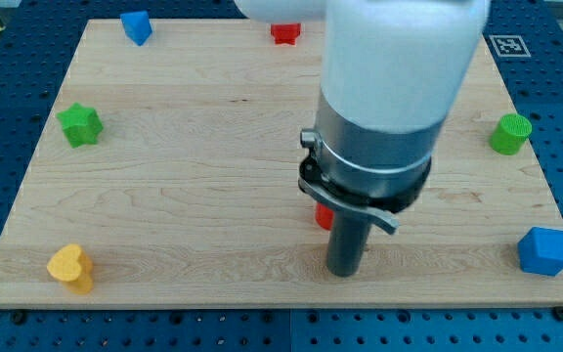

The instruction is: Push the blue cube towards the bottom center

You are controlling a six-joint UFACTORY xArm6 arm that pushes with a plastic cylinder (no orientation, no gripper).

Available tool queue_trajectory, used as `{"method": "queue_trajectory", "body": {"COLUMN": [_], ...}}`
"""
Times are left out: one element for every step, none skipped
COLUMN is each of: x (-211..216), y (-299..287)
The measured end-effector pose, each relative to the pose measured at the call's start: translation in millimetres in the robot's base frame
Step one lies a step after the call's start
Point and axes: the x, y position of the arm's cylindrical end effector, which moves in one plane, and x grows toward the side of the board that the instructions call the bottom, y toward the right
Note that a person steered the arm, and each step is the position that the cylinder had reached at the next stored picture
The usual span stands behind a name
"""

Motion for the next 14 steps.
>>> {"method": "queue_trajectory", "body": {"x": [-1,-21,-58,-84,-68,-43,-39,-13,-3,-3,-3,-11,-32,-37], "y": [25,49,79,135,229,286,284,282,269,240,211,199,199,199]}}
